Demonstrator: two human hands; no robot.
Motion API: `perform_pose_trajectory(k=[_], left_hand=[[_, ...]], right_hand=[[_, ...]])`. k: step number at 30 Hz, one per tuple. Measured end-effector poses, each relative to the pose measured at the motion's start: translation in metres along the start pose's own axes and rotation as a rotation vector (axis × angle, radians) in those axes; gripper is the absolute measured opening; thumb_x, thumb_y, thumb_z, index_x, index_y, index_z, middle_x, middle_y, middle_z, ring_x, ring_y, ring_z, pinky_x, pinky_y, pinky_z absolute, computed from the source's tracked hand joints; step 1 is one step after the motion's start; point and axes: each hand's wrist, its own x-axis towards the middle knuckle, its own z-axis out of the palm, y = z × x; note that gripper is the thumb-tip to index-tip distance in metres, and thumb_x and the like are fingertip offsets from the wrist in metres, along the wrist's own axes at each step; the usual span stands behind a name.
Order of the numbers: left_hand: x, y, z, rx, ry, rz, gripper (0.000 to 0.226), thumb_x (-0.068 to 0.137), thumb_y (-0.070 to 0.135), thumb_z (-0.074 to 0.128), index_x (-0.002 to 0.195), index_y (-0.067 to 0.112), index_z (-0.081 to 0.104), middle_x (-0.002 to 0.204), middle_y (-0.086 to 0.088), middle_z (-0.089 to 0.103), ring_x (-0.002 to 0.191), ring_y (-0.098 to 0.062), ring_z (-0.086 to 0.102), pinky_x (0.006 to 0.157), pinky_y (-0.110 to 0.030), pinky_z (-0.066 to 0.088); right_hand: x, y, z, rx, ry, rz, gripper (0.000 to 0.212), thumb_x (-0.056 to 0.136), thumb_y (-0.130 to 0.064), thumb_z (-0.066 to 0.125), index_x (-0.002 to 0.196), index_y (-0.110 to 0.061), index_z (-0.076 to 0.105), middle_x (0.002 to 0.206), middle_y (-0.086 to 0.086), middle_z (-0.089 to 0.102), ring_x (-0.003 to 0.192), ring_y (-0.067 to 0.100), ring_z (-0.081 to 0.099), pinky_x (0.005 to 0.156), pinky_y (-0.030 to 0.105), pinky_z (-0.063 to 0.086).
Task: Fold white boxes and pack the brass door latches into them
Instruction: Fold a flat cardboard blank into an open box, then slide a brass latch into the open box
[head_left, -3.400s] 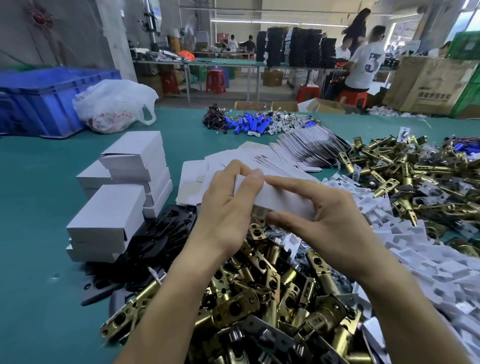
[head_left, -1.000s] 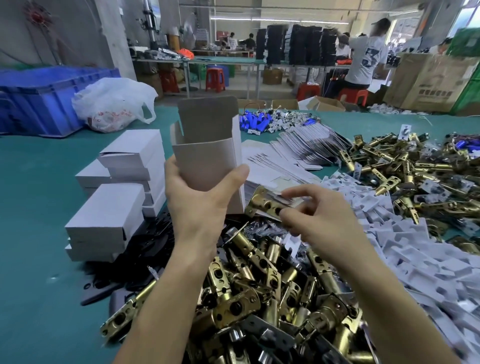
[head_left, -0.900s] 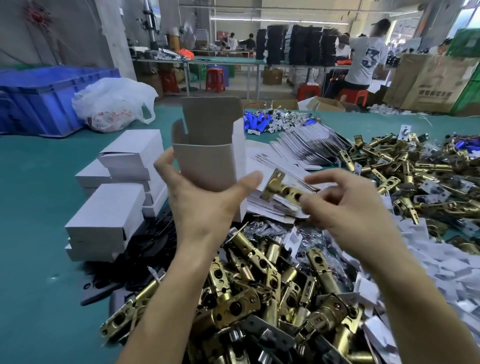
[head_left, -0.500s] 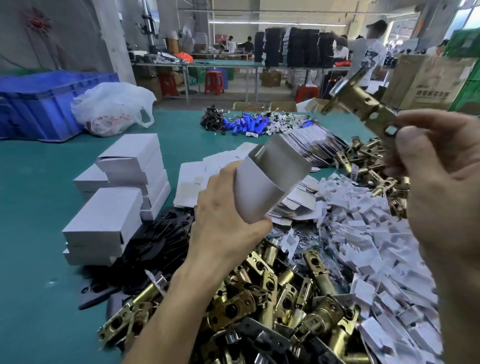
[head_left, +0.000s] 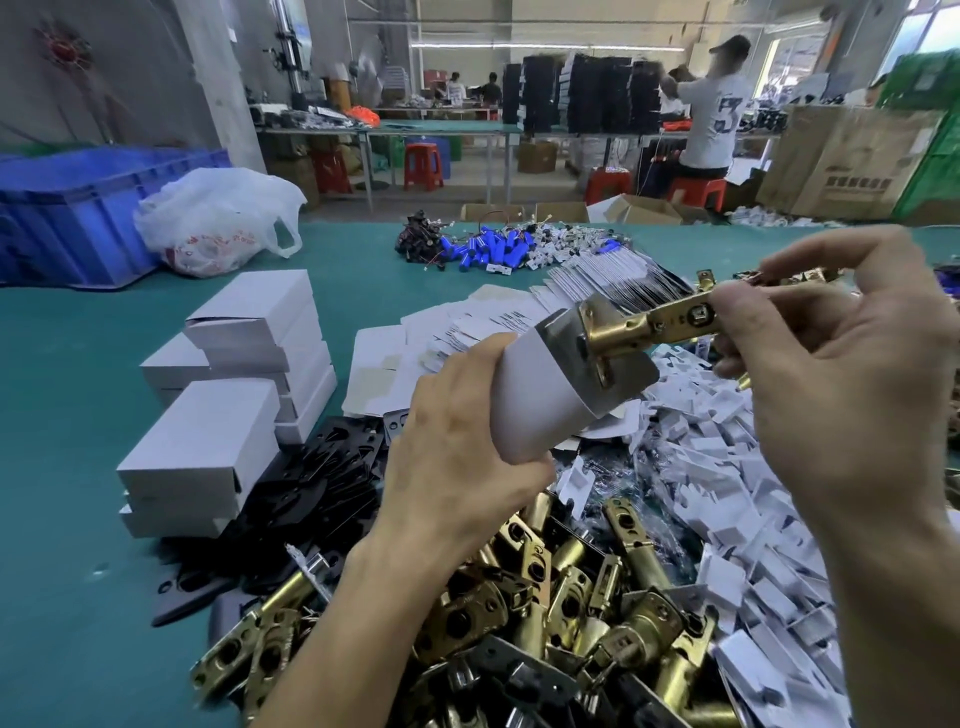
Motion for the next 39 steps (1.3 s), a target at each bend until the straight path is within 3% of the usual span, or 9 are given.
perform_pose_trajectory(k=[9,15,19,23,27,30,32,36,39], left_hand=[[0.001,0.006,0.0,-0.08,0.07,0.023,0.084,0.063,0.035,0.075,0.141,0.027,0.044,0.123,0.01,0.055,0.108,-0.018,0.053,0.081,-0.044,0.052],[0.002,0.003,0.003,-0.149,0.076,0.023,0.084,0.065,0.038,0.077,0.139,0.032,0.04,0.123,0.012,0.054,0.107,-0.014,0.055,0.079,-0.04,0.054],[0.002,0.0,0.006,-0.191,0.087,0.015,0.078,0.065,0.037,0.078,0.134,0.036,0.042,0.118,0.013,0.055,0.102,-0.013,0.057,0.075,-0.037,0.055],[0.004,-0.001,0.005,-0.263,0.15,-0.016,0.075,0.066,0.041,0.081,0.13,0.038,0.041,0.114,0.012,0.057,0.096,-0.01,0.061,0.067,-0.027,0.055],[0.005,-0.001,0.005,-0.317,0.201,-0.085,0.075,0.064,0.044,0.082,0.126,0.036,0.042,0.112,0.011,0.058,0.095,-0.009,0.062,0.067,-0.021,0.053],[0.007,-0.002,0.001,-0.458,0.234,-0.197,0.08,0.059,0.051,0.083,0.125,0.037,0.04,0.11,0.011,0.06,0.088,-0.004,0.065,0.064,-0.017,0.055],[0.01,-0.002,-0.002,-0.644,0.243,-0.327,0.083,0.056,0.051,0.084,0.124,0.036,0.039,0.111,0.007,0.061,0.088,-0.005,0.068,0.07,-0.026,0.062],[0.019,-0.01,-0.005,-1.078,0.289,-0.52,0.084,0.05,0.045,0.086,0.124,0.032,0.047,0.103,0.006,0.066,0.087,-0.009,0.071,0.084,-0.054,0.061],[0.019,-0.014,-0.003,-1.054,0.323,-0.5,0.09,0.047,0.045,0.086,0.126,0.029,0.045,0.088,0.016,0.071,0.086,-0.01,0.07,0.085,-0.05,0.061]], right_hand=[[-0.006,-0.011,0.015,0.001,-0.023,0.055,0.029,0.084,-0.027,0.078,0.096,-0.026,0.052,0.076,-0.013,0.072,0.065,0.014,0.07,0.062,0.048,0.057],[-0.013,-0.012,0.026,-0.163,-0.083,-0.092,0.01,0.083,-0.035,0.077,0.084,-0.031,0.068,0.07,-0.02,0.057,0.059,0.008,0.052,0.056,0.027,0.042],[-0.013,-0.004,0.028,-0.208,-0.173,-0.062,0.006,0.085,-0.036,0.072,0.088,-0.031,0.073,0.09,-0.001,0.058,0.083,0.006,0.051,0.072,0.028,0.046],[-0.013,-0.004,0.031,-0.123,-0.196,-0.038,0.015,0.096,-0.039,0.06,0.085,-0.04,0.07,0.094,-0.007,0.06,0.091,0.001,0.053,0.07,0.018,0.041],[-0.016,-0.008,0.034,-0.033,-0.238,-0.003,0.006,0.094,-0.033,0.064,0.095,-0.038,0.067,0.098,-0.011,0.065,0.081,0.002,0.065,0.063,0.029,0.054],[-0.017,-0.006,0.032,0.032,-0.311,0.109,0.014,0.089,-0.03,0.068,0.101,-0.034,0.063,0.089,-0.011,0.067,0.069,0.013,0.07,0.059,0.036,0.059],[-0.016,0.003,0.029,-0.071,-0.398,0.192,0.013,0.089,-0.028,0.067,0.098,-0.035,0.061,0.083,-0.009,0.067,0.065,0.013,0.069,0.059,0.038,0.059],[-0.014,0.036,0.019,-0.508,-0.72,0.406,0.012,0.094,-0.023,0.063,0.104,-0.029,0.065,0.087,-0.011,0.066,0.073,0.008,0.064,0.062,0.023,0.05],[-0.012,0.063,0.012,-0.694,-0.694,0.519,0.02,0.094,-0.011,0.059,0.11,-0.02,0.066,0.105,0.004,0.068,0.083,0.02,0.063,0.075,0.035,0.053]])
